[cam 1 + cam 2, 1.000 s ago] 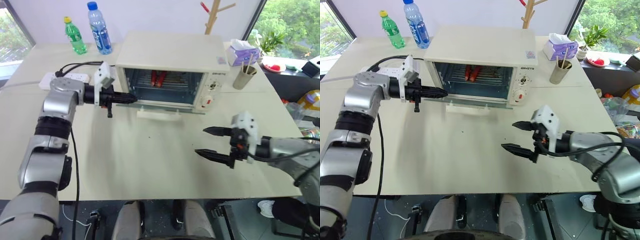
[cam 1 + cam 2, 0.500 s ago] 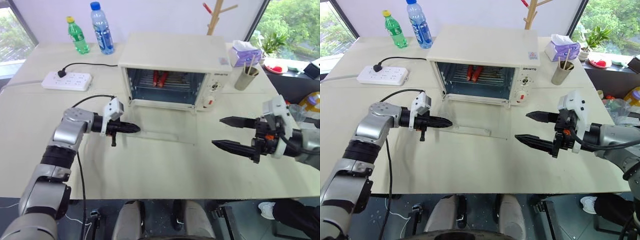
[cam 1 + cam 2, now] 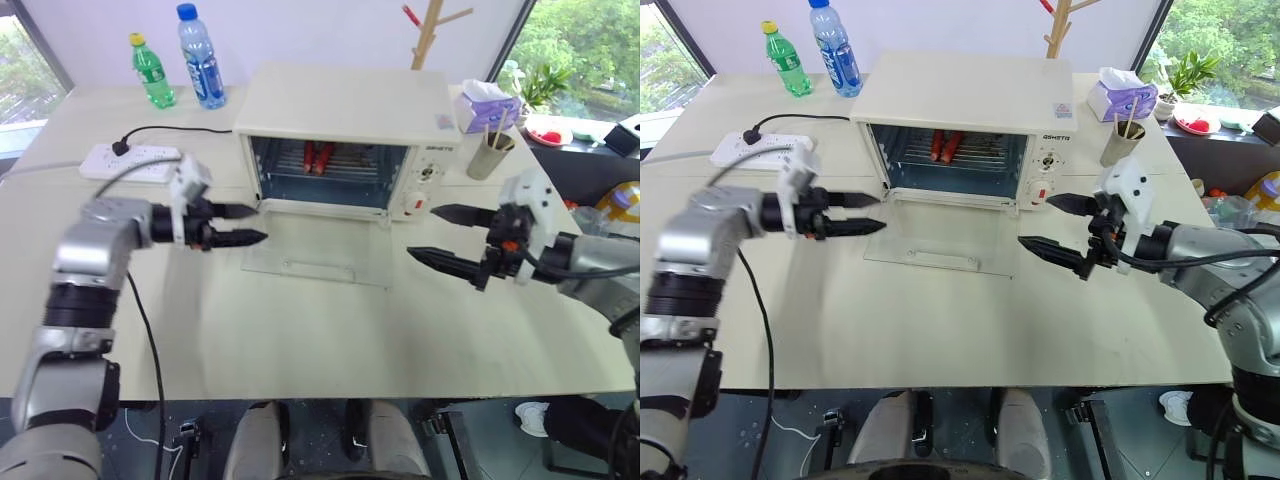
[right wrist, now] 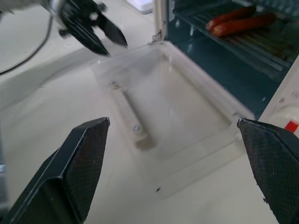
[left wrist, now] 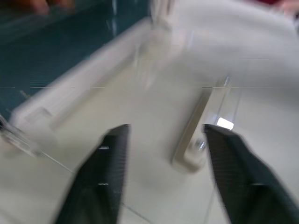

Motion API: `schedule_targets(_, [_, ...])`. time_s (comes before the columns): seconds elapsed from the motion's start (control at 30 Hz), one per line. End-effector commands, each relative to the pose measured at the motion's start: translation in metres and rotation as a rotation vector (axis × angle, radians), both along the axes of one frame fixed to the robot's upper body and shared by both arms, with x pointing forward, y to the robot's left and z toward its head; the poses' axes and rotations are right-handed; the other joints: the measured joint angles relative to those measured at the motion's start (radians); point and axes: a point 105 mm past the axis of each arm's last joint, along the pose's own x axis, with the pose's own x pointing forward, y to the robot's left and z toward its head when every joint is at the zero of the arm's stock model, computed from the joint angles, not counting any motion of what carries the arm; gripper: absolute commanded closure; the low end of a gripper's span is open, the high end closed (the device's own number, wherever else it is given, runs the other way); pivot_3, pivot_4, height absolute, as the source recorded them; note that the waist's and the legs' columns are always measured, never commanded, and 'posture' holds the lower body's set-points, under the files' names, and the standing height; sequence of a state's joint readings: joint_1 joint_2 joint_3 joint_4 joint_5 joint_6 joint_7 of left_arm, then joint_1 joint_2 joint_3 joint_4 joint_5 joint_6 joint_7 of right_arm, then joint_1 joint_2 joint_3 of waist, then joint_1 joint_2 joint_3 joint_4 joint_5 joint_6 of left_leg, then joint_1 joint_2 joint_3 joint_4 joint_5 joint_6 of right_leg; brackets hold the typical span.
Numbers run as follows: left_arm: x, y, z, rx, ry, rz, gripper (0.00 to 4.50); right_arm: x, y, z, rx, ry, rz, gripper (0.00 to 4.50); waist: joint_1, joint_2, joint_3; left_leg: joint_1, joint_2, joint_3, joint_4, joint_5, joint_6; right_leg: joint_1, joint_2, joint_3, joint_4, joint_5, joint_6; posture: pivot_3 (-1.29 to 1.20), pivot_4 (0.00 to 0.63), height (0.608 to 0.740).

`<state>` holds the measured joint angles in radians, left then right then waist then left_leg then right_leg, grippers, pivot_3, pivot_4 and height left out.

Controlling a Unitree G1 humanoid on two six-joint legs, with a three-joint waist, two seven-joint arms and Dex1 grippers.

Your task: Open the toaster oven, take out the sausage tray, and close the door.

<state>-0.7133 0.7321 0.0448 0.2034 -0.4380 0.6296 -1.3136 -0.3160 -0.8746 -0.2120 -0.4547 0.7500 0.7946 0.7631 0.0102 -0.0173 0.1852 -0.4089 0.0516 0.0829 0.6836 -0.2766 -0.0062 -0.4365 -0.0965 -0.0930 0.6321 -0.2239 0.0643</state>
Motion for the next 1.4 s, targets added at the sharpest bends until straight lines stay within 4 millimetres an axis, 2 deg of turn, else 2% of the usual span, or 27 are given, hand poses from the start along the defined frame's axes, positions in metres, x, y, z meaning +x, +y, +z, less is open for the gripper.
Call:
schedule_targets(0.03, [-0.021, 0.006, 0.044, -0.111, -0.027, -0.017, 0.06, 0.01, 0.012, 0.01, -0.022, -0.099, -0.009, 0.0, -0.001, 0.0, 0.0, 0.0, 0.0, 0.0, 0.0, 0.0, 0.0, 0.0, 0.0, 0.0, 0.0, 0.0, 0.0, 0.0, 0.15, 0.722])
schedule_targets(0.13, [-0.032, 0.013, 0.052, -0.097, -0.042, 0.0, 0.06, 0.017, 0.03, 0.012, -0.04, -0.145, 0.009, 0.0, -0.001, 0.0, 0.0, 0.0, 0.0, 0.0, 0.0, 0.0, 0.0, 0.0, 0.0, 0.0, 0.0, 0.0, 0.0, 0.0, 0.15, 0.722])
schedule_targets(0.3, [-0.036, 0.014, 0.049, -0.044, -0.081, 0.039, 0.06, 0.037, 0.059, 0.003, -0.207, -0.284, 0.013, 0.0, -0.002, 0.0, 0.0, 0.0, 0.0, 0.0, 0.0, 0.0, -0.001, 0.0, 0.0, 0.0, 0.0, 0.0, 0.0, 0.0, 0.15, 0.722])
schedule_targets(0.37, [-0.036, 0.012, 0.047, -0.045, -0.079, 0.039, 0.06, 0.052, 0.068, -0.004, -0.296, -0.357, -0.008, 0.0, 0.001, 0.0, 0.0, 0.0, 0.0, 0.0, 0.0, 0.0, -0.001, 0.0, 0.0, 0.0, 0.0, 0.0, 0.0, 0.0, 0.15, 0.722])
schedule_targets(0.47, [-0.034, 0.009, 0.043, -0.042, -0.082, 0.042, 0.06, 0.077, 0.082, -0.023, -0.517, -0.489, -0.007, 0.0, -0.003, 0.0, 0.0, 0.0, -0.001, 0.001, 0.0, 0.001, -0.001, 0.0, 0.0, 0.0, 0.0, 0.0, 0.0, 0.0, 0.15, 0.722])
schedule_targets(0.57, [-0.033, 0.006, 0.043, -0.043, -0.086, 0.04, 0.06, 0.1, 0.09, -0.028, -0.629, -0.591, -0.027, 0.0, -0.007, 0.0, 0.0, 0.0, -0.001, 0.001, 0.0, 0.001, -0.002, -0.001, 0.0, 0.0, 0.0, 0.0, 0.0, 0.0, 0.15, 0.722])
schedule_targets(0.8, [-0.032, 0.004, 0.041, -0.041, -0.088, 0.033, 0.06, 0.134, 0.097, -0.025, -0.706, -0.69, -0.09, 0.0, -0.022, 0.0, 0.0, -0.002, 0.0, 0.001, 0.0, 0.004, -0.007, -0.002, 0.0, 0.0, 0.0, 0.0, 0.0, 0.0, 0.15, 0.722])
schedule_targets(1.1, [-0.027, 0.002, 0.04, -0.044, -0.101, 0.034, 0.06, 0.164, 0.102, -0.023, -0.74, -0.727, -0.174, 0.0, -0.03, 0.0, 0.0, -0.001, 0.0, 0.001, 0.0, 0.005, -0.008, -0.002, 0.0, 0.0, 0.002, 0.0, 0.0, 0.0, 0.15, 0.722])
schedule_targets(1.4, [-0.022, 0.0, 0.04, -0.05, -0.104, 0.035, 0.06, 0.176, 0.111, -0.027, -0.76, -0.742, -0.191, 0.0, -0.031, 0.0, 0.0, -0.001, 0.0, 0.001, -0.001, 0.005, -0.008, -0.002, 0.0, 0.0, 0.002, 0.0, 0.0, 0.0, 0.15, 0.722])
